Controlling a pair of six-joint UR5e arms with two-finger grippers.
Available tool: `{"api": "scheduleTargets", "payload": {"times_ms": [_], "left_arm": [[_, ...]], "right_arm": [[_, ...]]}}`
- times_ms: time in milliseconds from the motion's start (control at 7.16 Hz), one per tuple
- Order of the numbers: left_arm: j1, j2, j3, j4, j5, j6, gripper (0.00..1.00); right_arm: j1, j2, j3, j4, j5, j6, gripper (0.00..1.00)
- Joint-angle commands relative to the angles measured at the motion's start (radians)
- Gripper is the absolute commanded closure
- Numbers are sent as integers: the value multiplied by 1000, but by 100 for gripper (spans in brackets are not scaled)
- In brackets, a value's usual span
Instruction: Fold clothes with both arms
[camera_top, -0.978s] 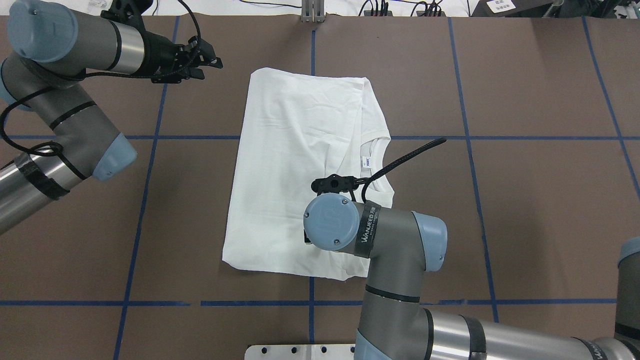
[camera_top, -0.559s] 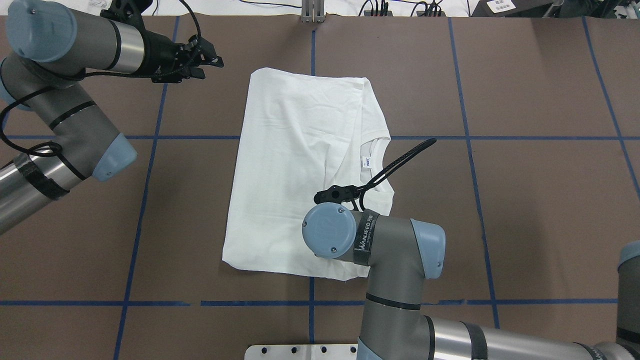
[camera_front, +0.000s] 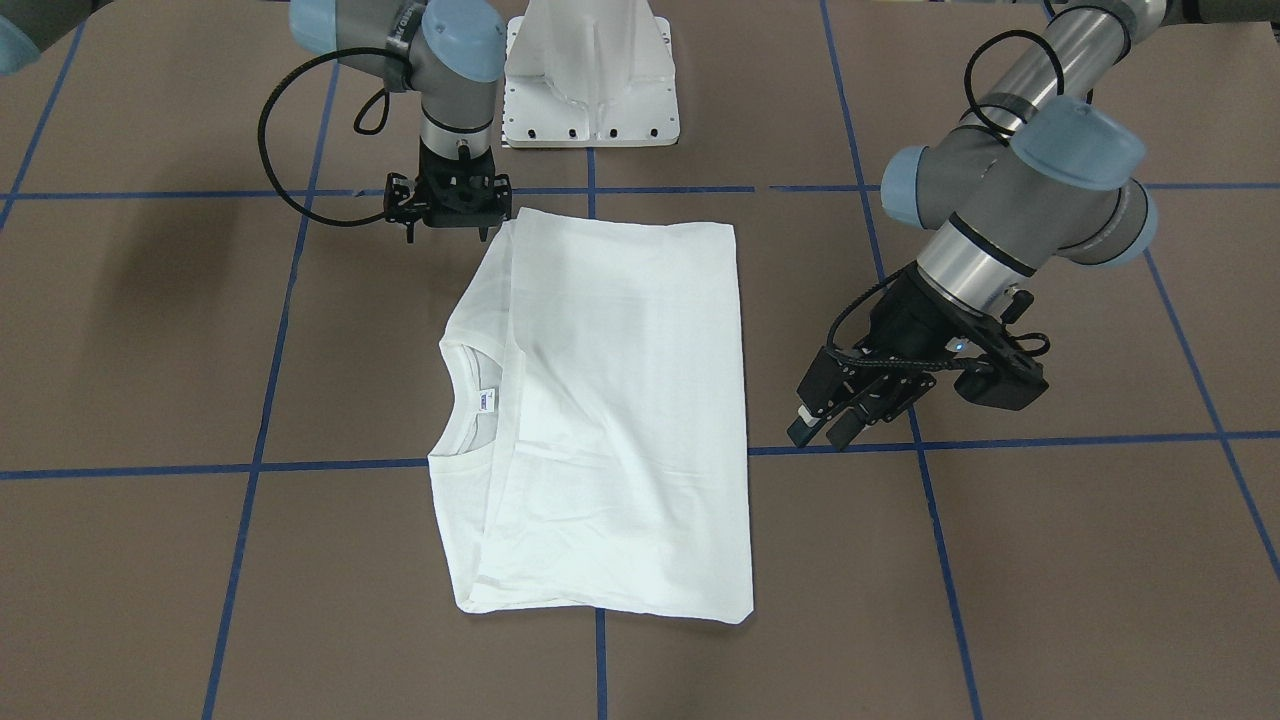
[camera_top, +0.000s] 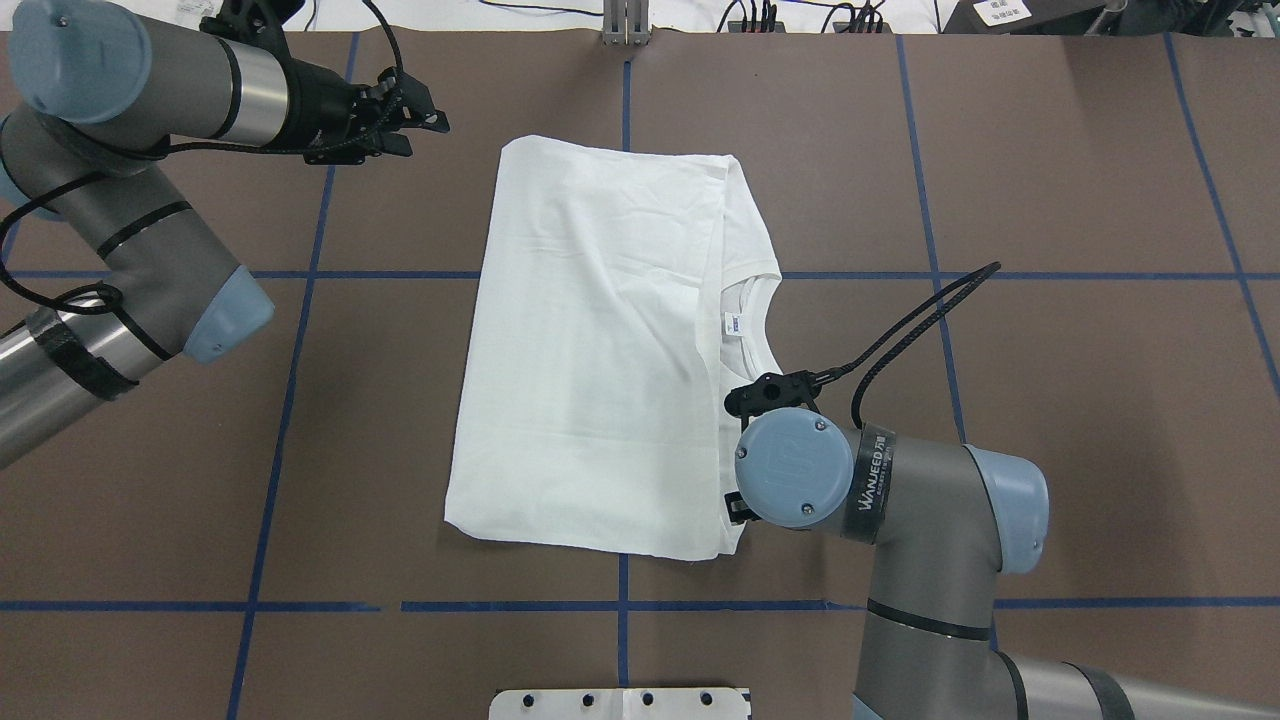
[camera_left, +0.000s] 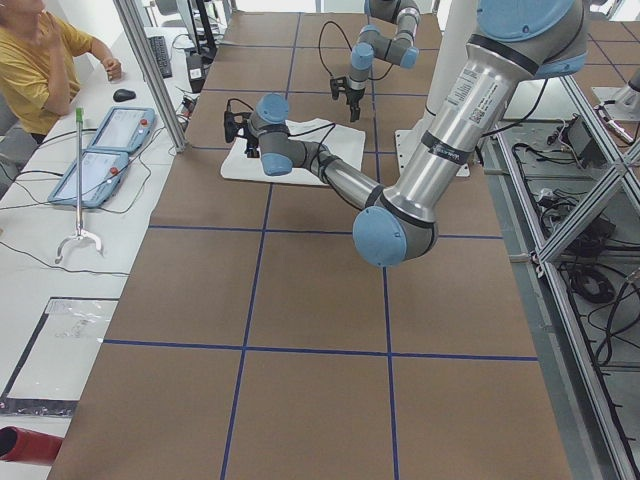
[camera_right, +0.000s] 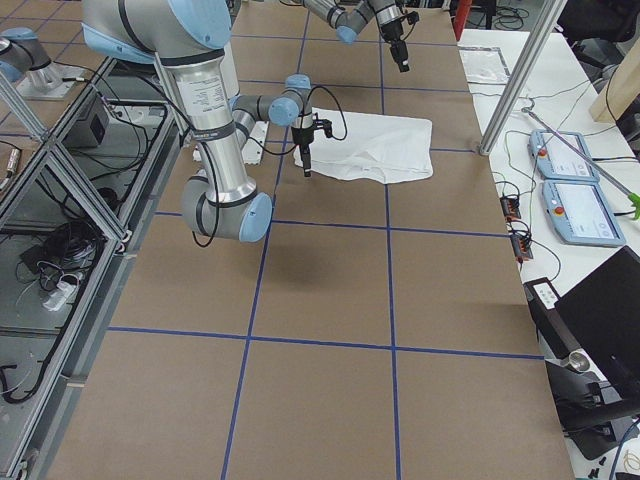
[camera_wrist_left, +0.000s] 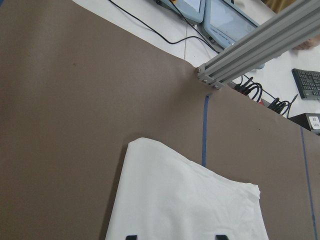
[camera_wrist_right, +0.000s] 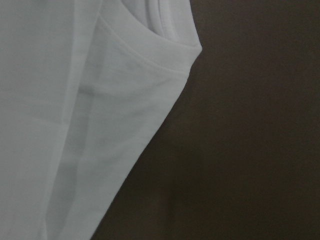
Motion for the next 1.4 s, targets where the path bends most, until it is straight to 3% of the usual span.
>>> {"api": "scheduleTargets", "payload": {"times_ms": [0, 280, 419, 839, 978, 1118, 1258], "left_arm": [[2, 0, -11, 15, 0, 0, 39], [2, 0, -11, 16, 0, 0, 39], [2, 0, -11, 16, 0, 0, 39], [2, 0, -13, 16, 2, 0, 39], [2, 0, -16, 16, 3, 0, 39], [0, 0, -16, 16, 3, 0, 39], [0, 0, -16, 16, 3, 0, 39]], "right_arm": [[-14, 27, 14, 75, -5, 342, 0], [-41, 2, -79, 375, -27, 793, 0], [-82, 2, -105, 395, -117, 958, 0], [-104, -4, -96, 389, -139, 1076, 2], [-112, -5, -98, 389, -139, 1109, 10], [-112, -9, -96, 389, -139, 1114, 29], [-113, -9, -96, 389, -139, 1143, 56]]}}
